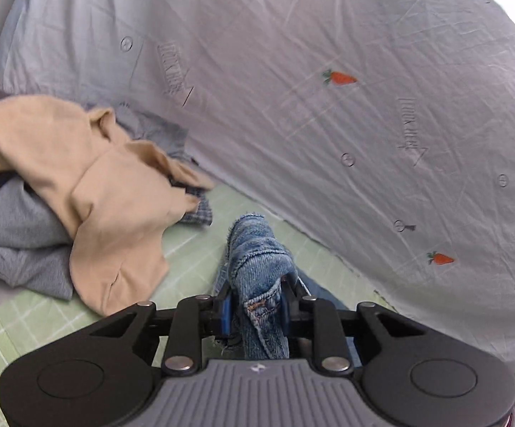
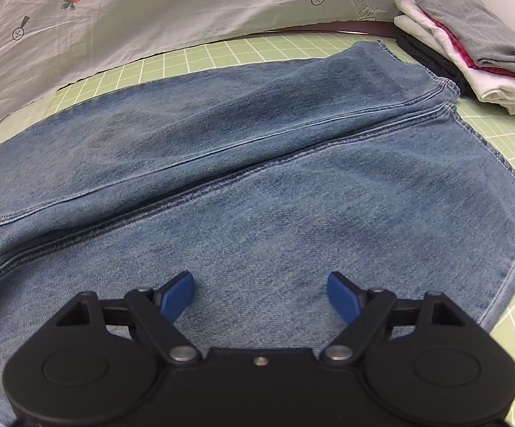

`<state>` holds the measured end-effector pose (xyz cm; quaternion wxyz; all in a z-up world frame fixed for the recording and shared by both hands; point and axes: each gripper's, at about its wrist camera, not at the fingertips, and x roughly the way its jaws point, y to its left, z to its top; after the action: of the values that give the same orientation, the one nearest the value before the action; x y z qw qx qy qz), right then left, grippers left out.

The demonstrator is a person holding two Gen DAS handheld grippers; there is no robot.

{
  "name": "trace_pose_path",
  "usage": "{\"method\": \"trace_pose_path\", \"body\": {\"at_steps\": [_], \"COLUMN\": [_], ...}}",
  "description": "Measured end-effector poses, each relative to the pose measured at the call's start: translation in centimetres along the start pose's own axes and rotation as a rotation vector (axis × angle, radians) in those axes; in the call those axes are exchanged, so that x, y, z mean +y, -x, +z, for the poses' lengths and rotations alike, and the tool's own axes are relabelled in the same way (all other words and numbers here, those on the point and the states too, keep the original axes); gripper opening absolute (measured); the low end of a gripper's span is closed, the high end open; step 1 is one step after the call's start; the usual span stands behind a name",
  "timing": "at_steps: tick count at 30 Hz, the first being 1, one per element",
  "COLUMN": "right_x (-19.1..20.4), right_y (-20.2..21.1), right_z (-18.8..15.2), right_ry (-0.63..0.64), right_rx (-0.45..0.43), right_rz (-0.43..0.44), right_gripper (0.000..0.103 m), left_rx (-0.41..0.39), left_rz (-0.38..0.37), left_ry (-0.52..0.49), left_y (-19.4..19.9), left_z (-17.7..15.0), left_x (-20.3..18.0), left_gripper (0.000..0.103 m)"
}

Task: Fold clothes
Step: 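Lay the waistband flat and open the left tool, then grasp the leg hem with the right tool, straighten it, and release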

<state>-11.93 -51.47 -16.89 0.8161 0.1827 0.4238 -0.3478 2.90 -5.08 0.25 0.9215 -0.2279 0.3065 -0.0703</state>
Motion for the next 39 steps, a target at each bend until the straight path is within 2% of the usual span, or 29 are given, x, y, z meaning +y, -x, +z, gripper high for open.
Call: {"method": "trace_pose_path", "body": {"at_steps": [2,3,4,6,8,9,11,13,17,22,25,28,30,32,39], "right_x": [-0.3,-0.4,-0.5,-0.7,-0.9,-1.0,-1.1,-1.4,-2.3,-4.1,-7.2,-10.5,-12.4,-14.5,-25.4], "right_y": [0.1,0.2,0.2,0.2,0.2,0.2,0.2,0.2,0.3,0.5,0.8,1.2,1.5,1.3,0.3], "right_z": [-0.2,-0.2,-0.2,-0.3,-0.3,-0.3,-0.1,0.0,0.2,0.2,-0.6,-1.8,-2.2,-2.2,-1.4], "right_ry": [0.005,0.007,0.007,0.009,0.01,0.011,0.012,0.007,-0.012,-0.046,-0.102,-0.114,-0.092,-0.087,-0.247], "right_rx": [0.0,-0.001,-0.002,-0.003,-0.004,-0.003,0.004,0.006,0.003,-0.002,-0.002,-0.028,-0.043,-0.033,-0.048], "right_rz": [0.004,0.005,0.005,0.006,0.006,0.008,0.012,0.013,0.016,0.002,-0.04,-0.066,-0.064,-0.105,-0.113], "right_gripper": [0.083,0.084,0.085,0.086,0.086,0.086,0.086,0.087,0.087,0.087,0.088,0.089,0.089,0.092,0.095], "left_rx": [-0.03,-0.011,0.036,0.176,0.312,0.32,0.286,0.253,0.233,0.196,0.173,0.169,0.191,0.208,0.274], "left_rz": [0.064,0.135,0.218,0.346,0.426,0.424,0.391,0.394,0.397,0.396,0.378,0.329,0.314,0.297,0.276], "left_ry": [-0.072,-0.088,-0.071,0.042,0.17,0.214,0.247,0.208,0.152,0.037,-0.058,-0.137,-0.152,-0.146,-0.16], "left_y": [1.9,2.0,1.4,-0.7,-2.2,-1.9,-0.7,-0.1,0.2,0.8,1.0,0.4,0.0,0.0,1.8], "left_z": [-0.9,-1.9,-3.0,-5.4,-7.8,-8.5,-8.9,-8.7,-8.7,-9.0,-9.4,-10.4,-11.6,-13.2,-20.1], "left_x": [-0.4,0.1,1.5,5.8,10.0,11.1,11.4,10.5,8.7,5.5,3.0,0.1,-1.7,-3.6,-9.5], "left_gripper": [0.028,0.029,0.031,0.033,0.034,0.033,0.039,0.054,0.058,0.069,0.076,0.08,0.08,0.08,0.08]}}
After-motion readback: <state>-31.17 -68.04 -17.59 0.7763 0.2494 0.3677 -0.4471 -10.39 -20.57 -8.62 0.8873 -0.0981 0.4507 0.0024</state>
